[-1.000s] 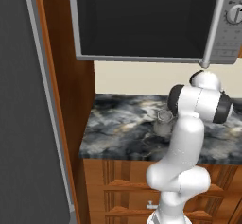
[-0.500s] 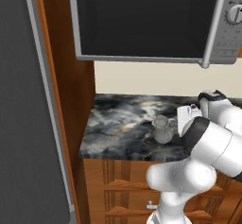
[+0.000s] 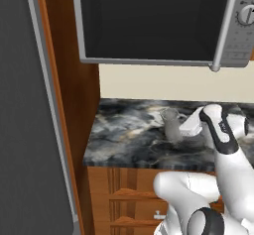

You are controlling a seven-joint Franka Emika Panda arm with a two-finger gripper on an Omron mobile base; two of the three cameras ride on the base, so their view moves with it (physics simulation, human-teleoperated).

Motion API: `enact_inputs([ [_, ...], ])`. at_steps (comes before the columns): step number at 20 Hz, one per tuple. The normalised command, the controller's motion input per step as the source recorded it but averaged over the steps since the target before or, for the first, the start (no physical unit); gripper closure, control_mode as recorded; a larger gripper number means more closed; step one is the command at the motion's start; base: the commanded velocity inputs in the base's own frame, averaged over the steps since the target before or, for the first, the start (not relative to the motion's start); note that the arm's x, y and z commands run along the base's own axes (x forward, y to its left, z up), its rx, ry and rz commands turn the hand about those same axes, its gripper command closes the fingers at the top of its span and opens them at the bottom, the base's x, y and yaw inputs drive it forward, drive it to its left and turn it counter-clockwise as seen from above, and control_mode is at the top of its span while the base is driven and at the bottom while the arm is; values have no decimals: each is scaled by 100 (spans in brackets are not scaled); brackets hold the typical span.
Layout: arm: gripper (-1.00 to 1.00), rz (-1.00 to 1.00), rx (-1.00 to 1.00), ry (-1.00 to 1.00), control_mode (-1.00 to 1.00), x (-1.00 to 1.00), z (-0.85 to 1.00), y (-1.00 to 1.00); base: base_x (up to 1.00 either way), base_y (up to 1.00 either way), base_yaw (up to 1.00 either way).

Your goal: Move the mayonnaise and corn from the top shelf to the second highest shelf to make space. Then, place the pitcher from the counter on the cleared top shelf.

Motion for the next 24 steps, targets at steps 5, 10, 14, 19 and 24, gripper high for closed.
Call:
enact_inputs([
  [5,100,-30,-2,0,-100,-5,57,27,0,0,0],
  [10,100,-21,1,5,-100,-19,31,28,0,0,0],
  [14,100,-13,5,10,-100,-27,48,22,0,0,0],
  [19,100,-3,4,14,-100,-36,55,19,0,0,0],
  [24,100,0,4,13,-100,-36,59,21,0,0,0],
])
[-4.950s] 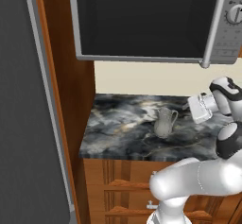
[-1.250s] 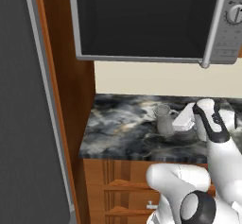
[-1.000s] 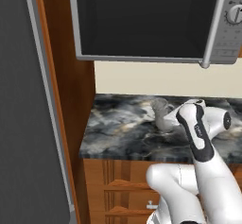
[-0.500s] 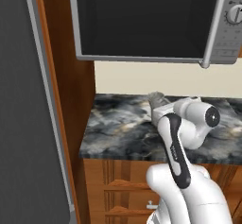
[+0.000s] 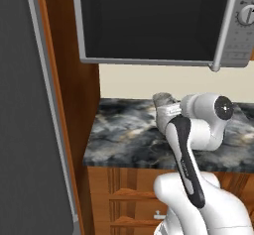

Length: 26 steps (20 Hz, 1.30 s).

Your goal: Move the mayonnaise and corn from the top shelf to the second highest shelf to make space. Then, place the pitcher from the counter on the cleared top shelf.

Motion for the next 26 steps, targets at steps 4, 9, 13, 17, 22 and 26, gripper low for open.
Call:
enact_inputs([
  [4,100,0,11,2,-100,-47,30,8,0,0,0],
  [9,100,-8,17,-7,-100,-44,0,2,0,0,0],
  [13,100,-22,3,-17,-100,-17,0,8,0,0,0],
  [17,100,-26,0,-7,-100,0,0,21,0,0,0],
  [22,100,-9,0,0,-100,2,0,13,0,0,0],
  [26,100,0,0,0,-100,0,0,0,0,0,0],
])
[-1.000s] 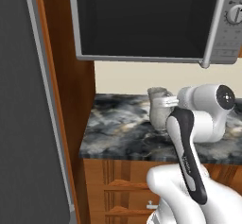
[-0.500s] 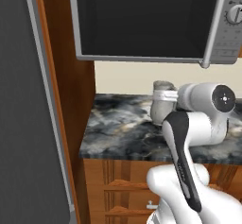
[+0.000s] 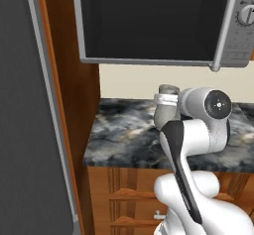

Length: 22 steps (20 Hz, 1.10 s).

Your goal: Move the mayonnaise and corn from the top shelf to the second highest shelf to make space. Then, place the pitcher from the counter on the cleared top shelf.

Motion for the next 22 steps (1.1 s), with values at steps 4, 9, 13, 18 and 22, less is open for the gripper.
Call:
enact_inputs([
  [4,100,0,0,0,100,0,0,0,-3,0,0],
  [9,100,0,0,0,100,0,0,0,-51,0,17],
  [13,100,0,0,0,100,0,0,0,-63,0,30],
  [18,100,0,0,0,100,0,0,0,-56,0,34],
  [22,100,0,0,0,100,0,0,0,-51,-8,38],
])
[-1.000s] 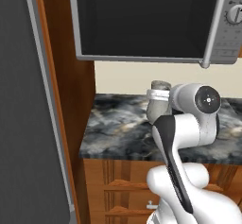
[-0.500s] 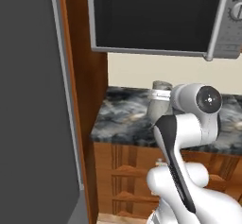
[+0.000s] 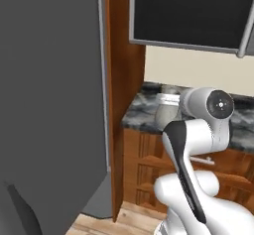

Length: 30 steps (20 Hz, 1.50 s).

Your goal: Move the mayonnaise and corn from the top shelf to the second highest shelf to make space. Then, place the pitcher from the counter on the cleared top shelf.

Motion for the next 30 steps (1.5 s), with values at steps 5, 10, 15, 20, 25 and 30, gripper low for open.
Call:
enact_inputs([
  [5,100,0,0,0,100,0,0,0,-65,-27,37],
  [10,100,0,0,0,100,0,0,0,-78,-15,37],
  [15,100,0,0,0,100,0,0,0,-85,-2,34],
  [20,100,0,0,0,100,0,0,0,-90,0,32],
  [25,100,0,0,0,100,0,0,0,-99,0,34],
  [30,100,0,0,0,100,0,0,0,-97,16,40],
])
